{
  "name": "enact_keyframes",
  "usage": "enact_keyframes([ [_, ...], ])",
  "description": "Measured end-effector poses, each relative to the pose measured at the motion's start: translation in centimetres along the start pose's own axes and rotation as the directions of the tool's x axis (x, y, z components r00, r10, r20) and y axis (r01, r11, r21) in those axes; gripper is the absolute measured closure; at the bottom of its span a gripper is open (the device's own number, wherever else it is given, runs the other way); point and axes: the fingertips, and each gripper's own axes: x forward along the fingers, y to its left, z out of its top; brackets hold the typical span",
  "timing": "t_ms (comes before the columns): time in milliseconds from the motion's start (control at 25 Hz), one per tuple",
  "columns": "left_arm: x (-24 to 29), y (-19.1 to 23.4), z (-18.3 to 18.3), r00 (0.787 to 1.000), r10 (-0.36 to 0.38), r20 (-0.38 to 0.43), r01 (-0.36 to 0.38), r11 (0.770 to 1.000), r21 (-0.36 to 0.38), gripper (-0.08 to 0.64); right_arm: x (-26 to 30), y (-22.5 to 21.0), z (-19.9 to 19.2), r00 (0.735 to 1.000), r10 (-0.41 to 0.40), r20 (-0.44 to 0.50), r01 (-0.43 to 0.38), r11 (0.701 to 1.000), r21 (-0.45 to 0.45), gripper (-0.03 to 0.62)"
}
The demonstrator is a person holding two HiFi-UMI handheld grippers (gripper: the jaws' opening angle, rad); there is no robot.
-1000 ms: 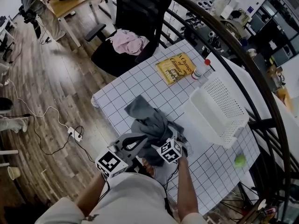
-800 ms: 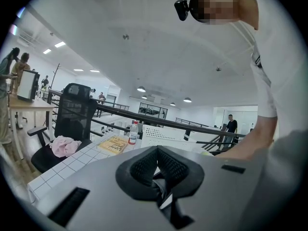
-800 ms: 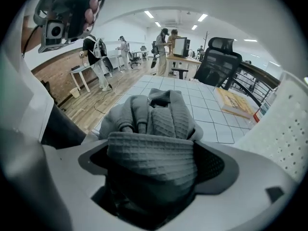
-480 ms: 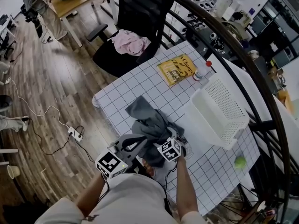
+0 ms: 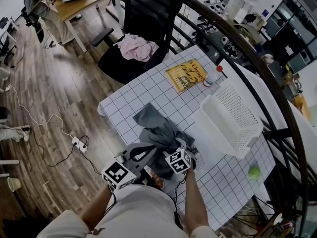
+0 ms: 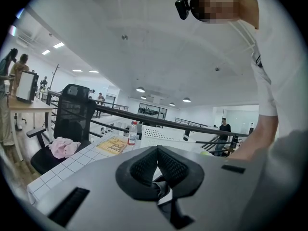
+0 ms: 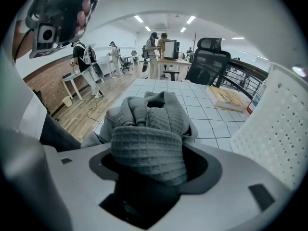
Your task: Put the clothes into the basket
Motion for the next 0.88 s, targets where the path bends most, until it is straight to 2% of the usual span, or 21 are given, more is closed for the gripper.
enact_keyframes([
  [400,-0.2,0.1,0.4,1.000,0.003,0.009,-0.003,1.000,0.008,0.555,-2.7,-0.5,1.9,0.992,-0.032,0.124,0.016,0.992,0.128,0.265],
  [720,0.9,-0.8,1.2,0.999,-0.045,0.018,0.044,0.999,0.023,0.555,-6.5,-1.4,3.0,0.957,-0.088,0.278,0.000,0.953,0.304,0.265],
  [880,1.5,-1.4,1.8,0.998,-0.066,0.021,0.065,0.997,0.037,0.555,-9.2,-1.7,3.7,0.932,-0.136,0.335,0.013,0.938,0.346,0.265],
])
